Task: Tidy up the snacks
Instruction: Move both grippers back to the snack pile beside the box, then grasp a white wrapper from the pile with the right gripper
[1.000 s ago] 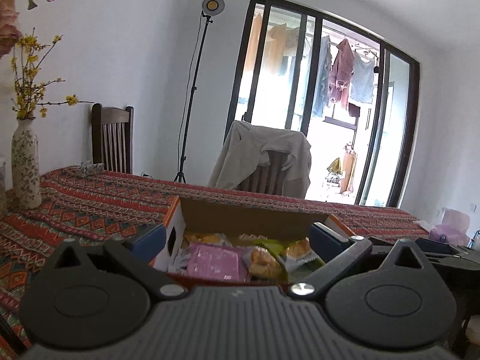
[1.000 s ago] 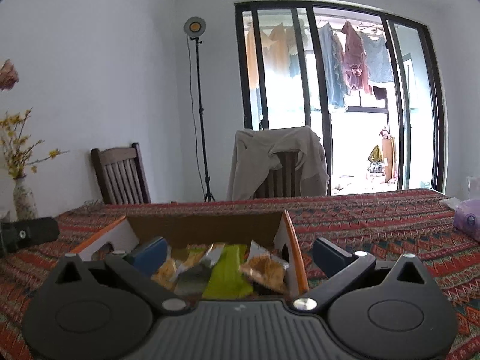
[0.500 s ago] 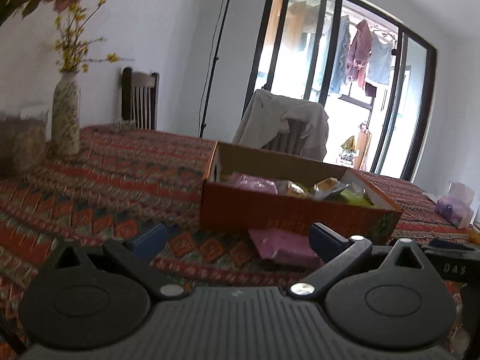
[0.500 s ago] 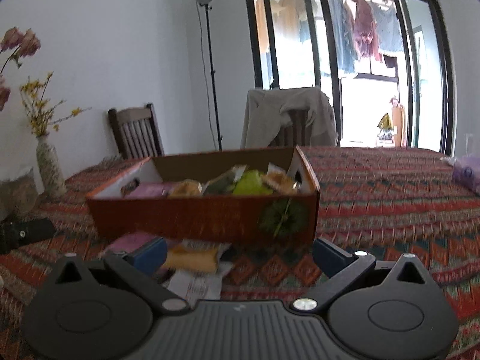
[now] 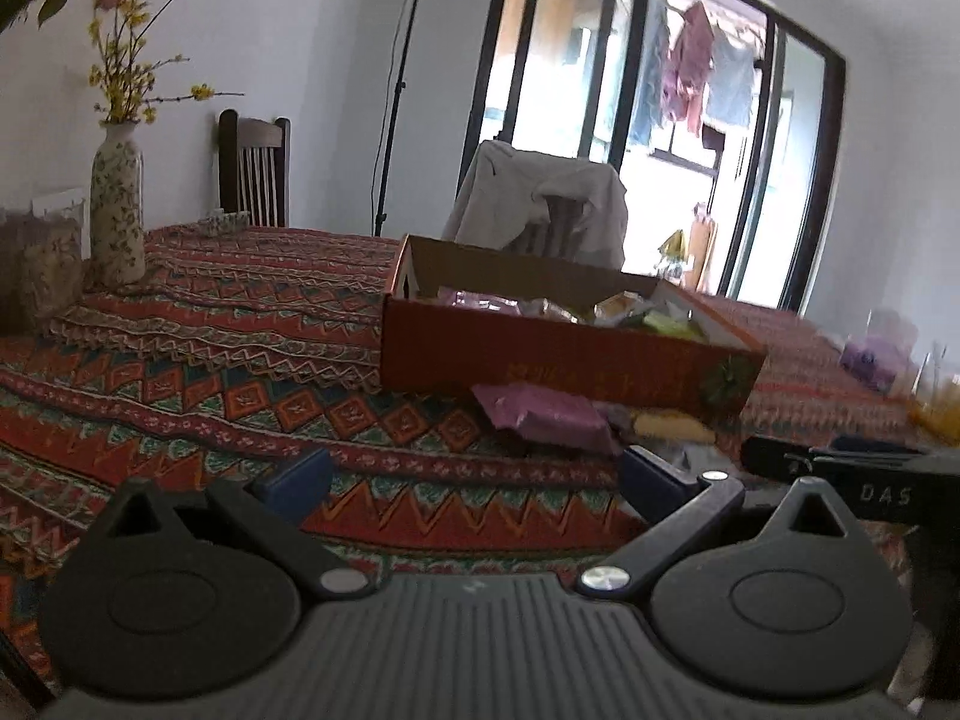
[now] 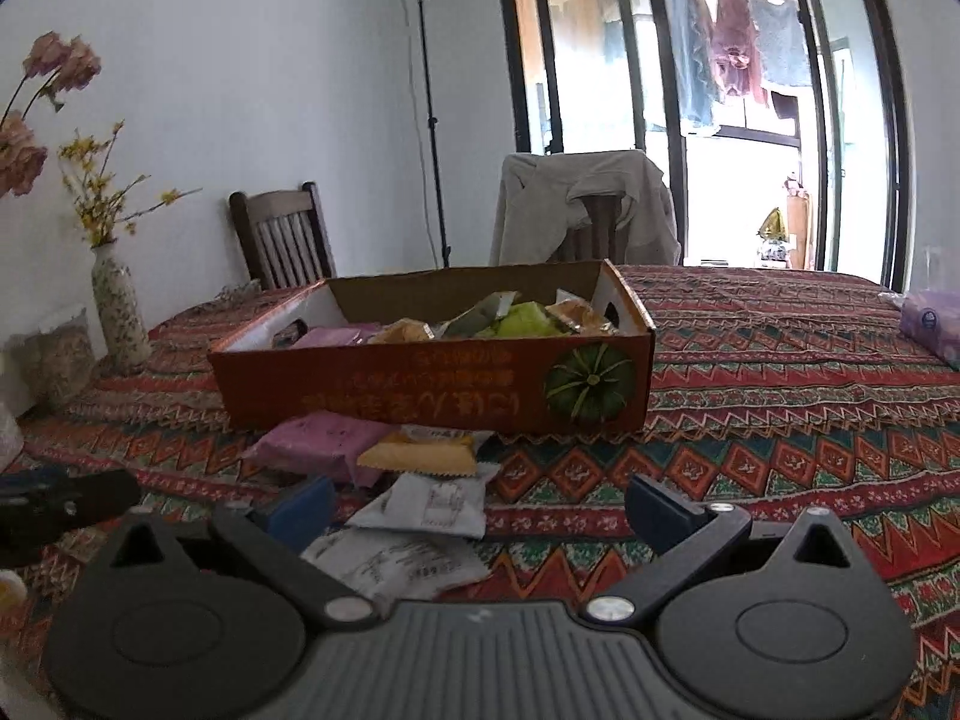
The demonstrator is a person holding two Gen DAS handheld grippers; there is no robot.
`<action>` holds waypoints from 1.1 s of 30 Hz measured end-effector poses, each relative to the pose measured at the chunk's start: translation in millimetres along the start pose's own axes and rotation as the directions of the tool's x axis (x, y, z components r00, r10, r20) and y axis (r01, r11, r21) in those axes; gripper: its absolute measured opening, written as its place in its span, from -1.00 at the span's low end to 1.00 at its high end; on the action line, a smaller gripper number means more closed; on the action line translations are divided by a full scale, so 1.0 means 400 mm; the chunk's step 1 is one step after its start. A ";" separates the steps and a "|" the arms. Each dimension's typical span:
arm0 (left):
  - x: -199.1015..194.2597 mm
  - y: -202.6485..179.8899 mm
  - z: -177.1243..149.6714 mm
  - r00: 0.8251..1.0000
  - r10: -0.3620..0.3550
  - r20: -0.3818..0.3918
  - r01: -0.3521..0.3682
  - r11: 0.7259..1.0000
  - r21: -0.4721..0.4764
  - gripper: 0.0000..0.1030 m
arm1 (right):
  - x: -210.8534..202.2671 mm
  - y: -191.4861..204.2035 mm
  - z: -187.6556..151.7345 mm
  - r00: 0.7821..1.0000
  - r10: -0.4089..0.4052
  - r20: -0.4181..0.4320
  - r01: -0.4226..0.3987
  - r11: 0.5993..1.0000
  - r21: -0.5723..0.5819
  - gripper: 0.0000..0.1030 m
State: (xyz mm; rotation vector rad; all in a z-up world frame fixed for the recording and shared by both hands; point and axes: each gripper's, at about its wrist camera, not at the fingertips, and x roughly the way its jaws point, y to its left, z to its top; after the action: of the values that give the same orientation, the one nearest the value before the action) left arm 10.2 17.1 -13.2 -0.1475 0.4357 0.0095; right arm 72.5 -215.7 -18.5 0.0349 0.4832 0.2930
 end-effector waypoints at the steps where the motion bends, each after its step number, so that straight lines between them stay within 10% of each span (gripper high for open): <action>1: -0.001 0.004 -0.004 1.000 0.000 -0.007 0.000 1.000 0.002 1.00 | -0.001 0.004 -0.005 1.000 0.002 -0.009 -0.002 1.000 -0.006 1.00; 33: 0.030 0.051 -0.038 0.996 0.017 -0.091 -0.024 0.997 -0.074 1.00 | 0.163 0.100 -0.021 0.969 -0.090 -0.231 0.079 0.995 -0.056 1.00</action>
State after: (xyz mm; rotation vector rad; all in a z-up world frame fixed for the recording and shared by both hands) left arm 13.7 34.9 -35.0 -0.2177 0.5271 0.0393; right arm 112.8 -159.0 -51.2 -0.0661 0.7093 0.2248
